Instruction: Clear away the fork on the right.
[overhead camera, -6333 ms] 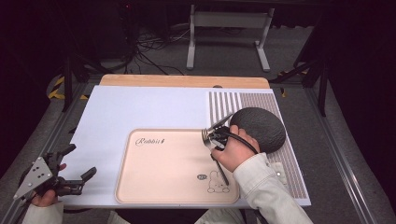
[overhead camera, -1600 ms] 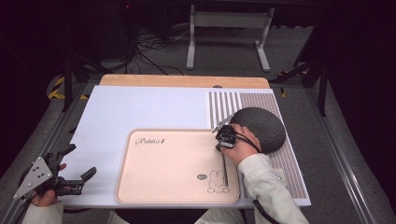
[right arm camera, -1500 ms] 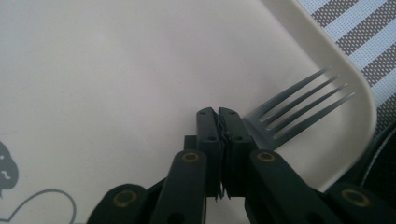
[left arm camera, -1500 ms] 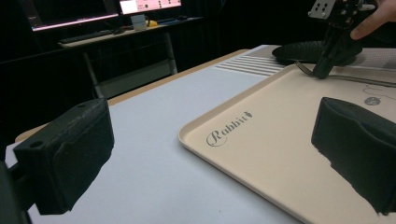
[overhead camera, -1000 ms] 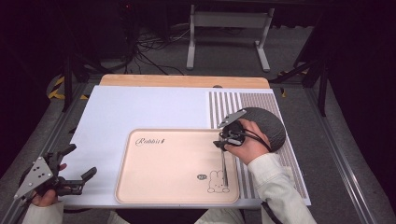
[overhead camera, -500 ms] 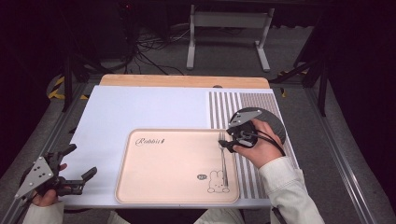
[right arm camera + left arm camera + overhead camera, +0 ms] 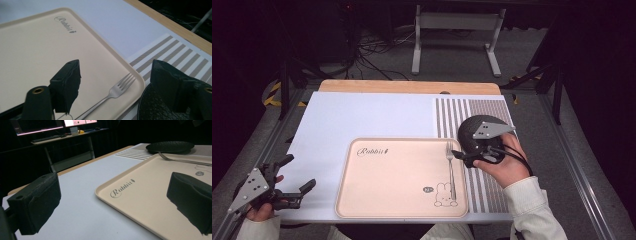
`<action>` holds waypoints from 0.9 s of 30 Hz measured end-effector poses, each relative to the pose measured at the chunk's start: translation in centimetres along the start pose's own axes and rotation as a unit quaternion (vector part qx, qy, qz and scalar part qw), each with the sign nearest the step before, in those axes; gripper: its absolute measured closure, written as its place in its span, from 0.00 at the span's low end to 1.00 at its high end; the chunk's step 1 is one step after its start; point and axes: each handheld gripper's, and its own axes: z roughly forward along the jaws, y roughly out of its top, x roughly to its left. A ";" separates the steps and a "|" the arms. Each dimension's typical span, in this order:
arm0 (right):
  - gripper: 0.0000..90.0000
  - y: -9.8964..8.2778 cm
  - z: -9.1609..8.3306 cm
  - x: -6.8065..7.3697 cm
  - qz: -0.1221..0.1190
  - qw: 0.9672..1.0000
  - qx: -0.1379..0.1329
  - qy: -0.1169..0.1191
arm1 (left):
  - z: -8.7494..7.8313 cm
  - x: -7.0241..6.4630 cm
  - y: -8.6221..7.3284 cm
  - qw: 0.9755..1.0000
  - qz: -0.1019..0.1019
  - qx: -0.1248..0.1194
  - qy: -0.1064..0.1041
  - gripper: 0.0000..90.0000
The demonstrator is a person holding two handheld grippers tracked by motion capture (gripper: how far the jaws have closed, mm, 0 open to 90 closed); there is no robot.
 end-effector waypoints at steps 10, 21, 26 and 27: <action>0.08 -1.4 -2.2 -0.4 0.014 0.998 -0.061 -0.025 | 0.0 0.0 0.0 1.000 0.001 0.001 0.001 0.00; 0.04 -4.4 -3.7 -1.1 0.026 0.989 -0.144 -0.018 | 0.0 0.0 0.0 1.000 0.001 0.000 0.001 0.00; 0.04 -5.7 -4.3 -1.2 0.030 0.983 -0.178 -0.025 | 0.0 0.0 0.0 1.000 0.002 -0.001 0.001 0.00; 0.04 -6.0 -4.5 -1.3 0.031 0.982 -0.185 -0.025 | 0.0 0.0 0.0 1.000 0.002 -0.002 0.002 0.00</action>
